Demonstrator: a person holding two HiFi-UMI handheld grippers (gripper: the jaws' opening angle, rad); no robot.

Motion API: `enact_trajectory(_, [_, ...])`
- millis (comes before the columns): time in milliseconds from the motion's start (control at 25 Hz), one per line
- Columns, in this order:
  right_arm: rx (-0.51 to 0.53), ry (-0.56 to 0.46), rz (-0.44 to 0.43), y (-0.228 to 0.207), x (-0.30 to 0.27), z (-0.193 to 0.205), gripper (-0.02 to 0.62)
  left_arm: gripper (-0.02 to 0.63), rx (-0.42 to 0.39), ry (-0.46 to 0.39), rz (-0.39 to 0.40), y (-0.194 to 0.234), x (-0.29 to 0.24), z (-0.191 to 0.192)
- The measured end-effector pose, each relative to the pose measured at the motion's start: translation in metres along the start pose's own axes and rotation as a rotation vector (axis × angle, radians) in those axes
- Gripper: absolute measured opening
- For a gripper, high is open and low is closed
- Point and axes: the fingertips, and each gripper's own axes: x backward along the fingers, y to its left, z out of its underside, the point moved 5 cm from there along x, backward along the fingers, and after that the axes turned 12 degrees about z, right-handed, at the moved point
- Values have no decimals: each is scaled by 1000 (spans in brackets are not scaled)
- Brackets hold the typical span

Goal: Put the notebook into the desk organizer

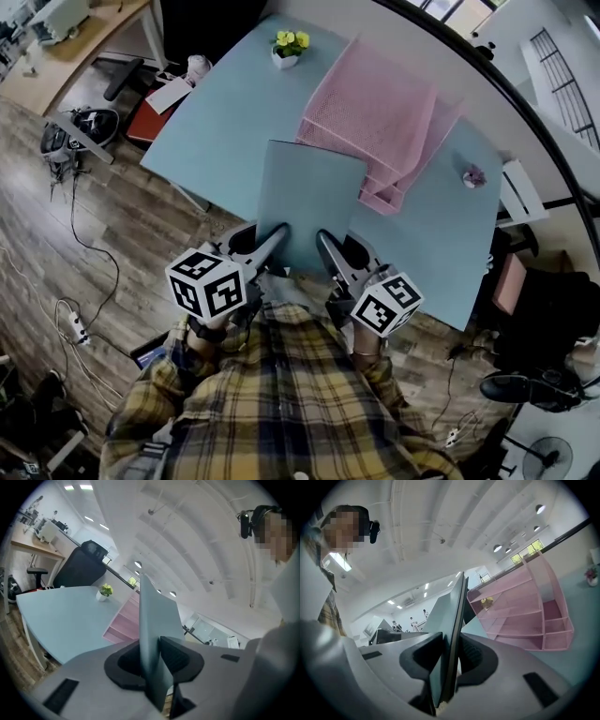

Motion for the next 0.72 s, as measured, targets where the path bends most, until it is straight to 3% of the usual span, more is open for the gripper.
enact_trajectory(240, [-19, -30, 52, -32, -13, -33, 87, 103, -12, 50, 46, 8, -47, -30])
enact_trajectory(720, [-76, -59, 131, -80, -28, -49, 87, 104, -6, 129, 103, 30, -107, -46])
